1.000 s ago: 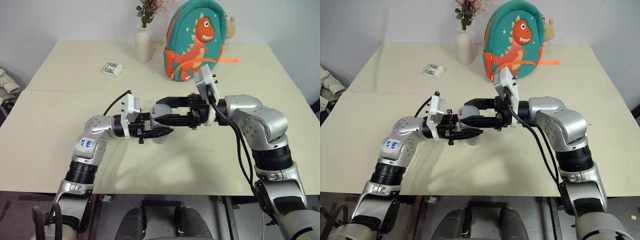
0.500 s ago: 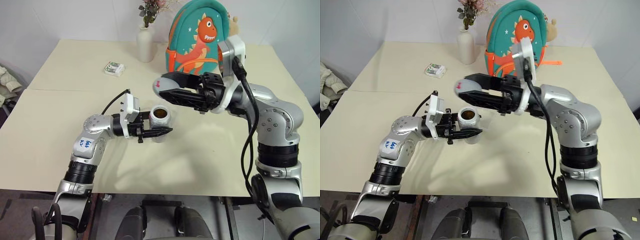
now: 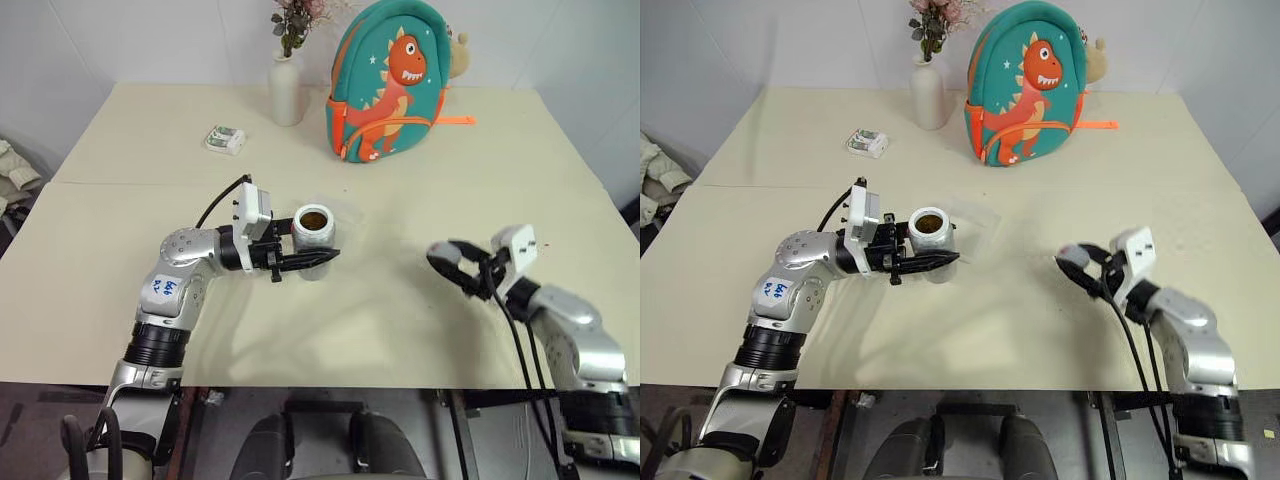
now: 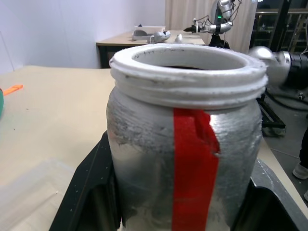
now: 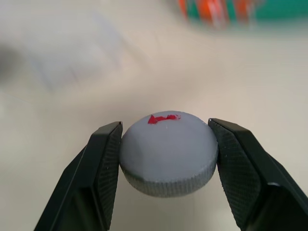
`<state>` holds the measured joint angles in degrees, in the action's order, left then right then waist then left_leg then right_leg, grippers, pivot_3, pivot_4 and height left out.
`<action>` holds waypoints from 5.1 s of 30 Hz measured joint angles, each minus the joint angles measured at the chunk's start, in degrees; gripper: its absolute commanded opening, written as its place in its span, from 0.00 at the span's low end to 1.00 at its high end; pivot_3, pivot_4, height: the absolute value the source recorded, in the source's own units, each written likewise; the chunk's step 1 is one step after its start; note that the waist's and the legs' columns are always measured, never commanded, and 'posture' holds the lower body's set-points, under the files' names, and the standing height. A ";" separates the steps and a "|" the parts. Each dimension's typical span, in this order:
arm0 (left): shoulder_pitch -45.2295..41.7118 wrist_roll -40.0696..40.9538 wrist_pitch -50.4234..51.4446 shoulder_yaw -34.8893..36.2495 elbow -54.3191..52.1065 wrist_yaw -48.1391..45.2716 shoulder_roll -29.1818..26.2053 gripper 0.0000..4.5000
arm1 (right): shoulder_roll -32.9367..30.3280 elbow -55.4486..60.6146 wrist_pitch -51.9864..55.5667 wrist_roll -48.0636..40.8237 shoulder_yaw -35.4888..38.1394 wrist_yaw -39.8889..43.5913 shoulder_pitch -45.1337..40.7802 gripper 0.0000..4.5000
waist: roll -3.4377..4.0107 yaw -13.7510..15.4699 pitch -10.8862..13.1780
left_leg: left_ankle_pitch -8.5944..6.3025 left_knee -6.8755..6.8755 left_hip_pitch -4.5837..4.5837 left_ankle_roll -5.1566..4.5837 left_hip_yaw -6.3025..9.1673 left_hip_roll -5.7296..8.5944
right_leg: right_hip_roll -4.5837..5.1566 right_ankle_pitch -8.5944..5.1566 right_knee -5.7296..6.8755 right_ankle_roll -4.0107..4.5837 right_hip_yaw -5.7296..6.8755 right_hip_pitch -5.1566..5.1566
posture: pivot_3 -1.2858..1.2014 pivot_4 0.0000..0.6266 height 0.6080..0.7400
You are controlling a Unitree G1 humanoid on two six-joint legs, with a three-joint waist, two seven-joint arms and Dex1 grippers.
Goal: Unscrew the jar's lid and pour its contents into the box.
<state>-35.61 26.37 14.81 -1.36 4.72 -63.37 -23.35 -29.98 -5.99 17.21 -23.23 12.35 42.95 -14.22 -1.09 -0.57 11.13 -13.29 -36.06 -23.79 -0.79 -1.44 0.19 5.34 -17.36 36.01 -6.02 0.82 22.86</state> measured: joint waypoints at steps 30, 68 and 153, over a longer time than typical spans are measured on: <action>-8.09 2.59 9.11 4.83 5.32 0.34 -6.20 0.46 | -21.02 21.74 7.16 -16.50 2.76 21.46 -14.06 0.99 | 0.05 0.50 0.07 | -0.10 0.41 0.32 -0.03 -0.07 -0.01 | 0.10 0.06 -0.62 0.01 -0.54 -0.34 | 0.52 0.24 1.00; -50.99 -87.33 -35.67 -43.55 49.02 67.88 -6.62 0.46 | -5.54 13.28 12.77 -16.56 -1.58 11.31 -13.55 0.99 | -0.05 2.03 0.14 | -0.30 -0.25 -1.26 -0.46 -0.93 0.18 | -0.04 0.42 -0.40 -0.72 -0.24 1.10 | 0.52 0.24 1.00; 1.21 -16.26 -23.36 17.03 35.60 36.62 -1.54 1.00 | -4.62 15.18 12.90 -15.02 -11.71 19.99 -20.43 1.00 | -0.15 0.27 0.12 | -0.46 -0.85 -0.47 -0.22 -1.07 -0.10 | 0.42 0.82 -0.10 -0.42 -0.20 0.60 | 0.52 0.24 1.00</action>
<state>-34.40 10.11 -8.55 15.67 40.32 -26.75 -24.89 -34.60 9.19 30.10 -38.25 0.64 62.93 -34.65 -1.24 -0.31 11.25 -13.75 -36.91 -24.26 -1.02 -2.51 0.08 5.76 -16.55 35.91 -6.44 0.62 23.46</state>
